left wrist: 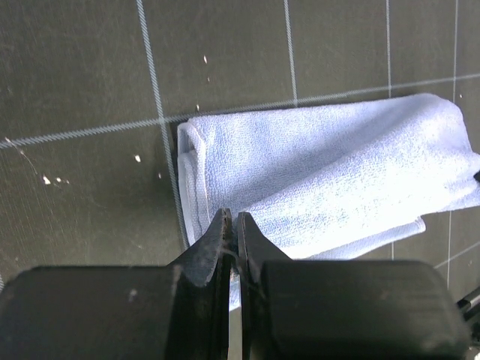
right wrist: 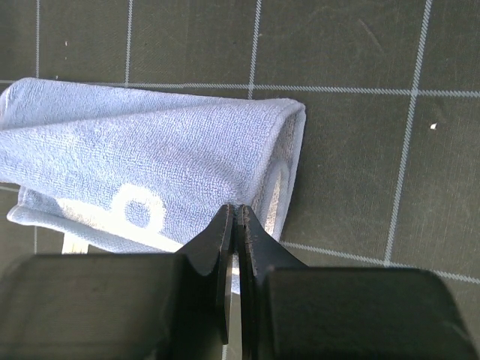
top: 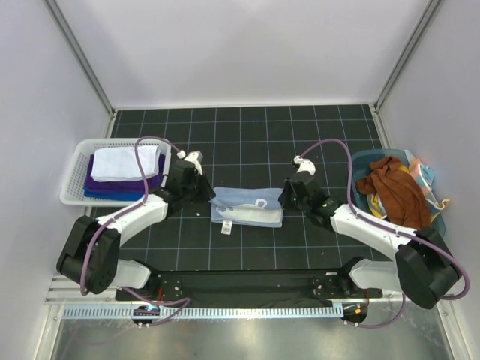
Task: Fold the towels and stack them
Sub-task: Fold the towel
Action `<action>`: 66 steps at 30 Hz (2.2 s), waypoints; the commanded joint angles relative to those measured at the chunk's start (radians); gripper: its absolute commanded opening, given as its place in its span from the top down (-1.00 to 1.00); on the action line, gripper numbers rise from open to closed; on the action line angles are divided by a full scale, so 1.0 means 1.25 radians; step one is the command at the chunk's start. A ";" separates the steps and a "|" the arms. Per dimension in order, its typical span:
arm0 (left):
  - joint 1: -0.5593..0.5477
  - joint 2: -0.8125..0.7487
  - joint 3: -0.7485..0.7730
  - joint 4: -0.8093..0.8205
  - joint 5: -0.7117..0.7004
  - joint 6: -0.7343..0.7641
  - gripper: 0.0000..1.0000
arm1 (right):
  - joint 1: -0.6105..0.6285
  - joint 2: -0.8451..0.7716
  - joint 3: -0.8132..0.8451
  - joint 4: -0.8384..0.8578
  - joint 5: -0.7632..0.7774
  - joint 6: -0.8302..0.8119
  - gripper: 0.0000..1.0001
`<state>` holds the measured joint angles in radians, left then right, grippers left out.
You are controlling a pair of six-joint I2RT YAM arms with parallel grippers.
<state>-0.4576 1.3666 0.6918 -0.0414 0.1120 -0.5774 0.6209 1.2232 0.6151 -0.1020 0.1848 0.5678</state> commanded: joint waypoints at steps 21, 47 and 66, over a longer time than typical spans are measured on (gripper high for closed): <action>-0.003 -0.104 -0.069 0.037 0.023 -0.033 0.36 | 0.036 -0.072 -0.050 -0.021 0.057 0.046 0.21; -0.055 0.101 0.151 -0.157 -0.077 -0.035 0.26 | 0.089 0.035 0.001 -0.090 0.079 0.107 0.21; -0.062 0.225 0.195 -0.212 -0.145 -0.055 0.27 | 0.097 -0.015 -0.071 -0.086 0.037 0.099 0.80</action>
<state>-0.5308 1.6363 0.9104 -0.3046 -0.0402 -0.6300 0.7380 1.2583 0.5465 -0.2146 0.2256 0.6884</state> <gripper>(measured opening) 0.365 0.117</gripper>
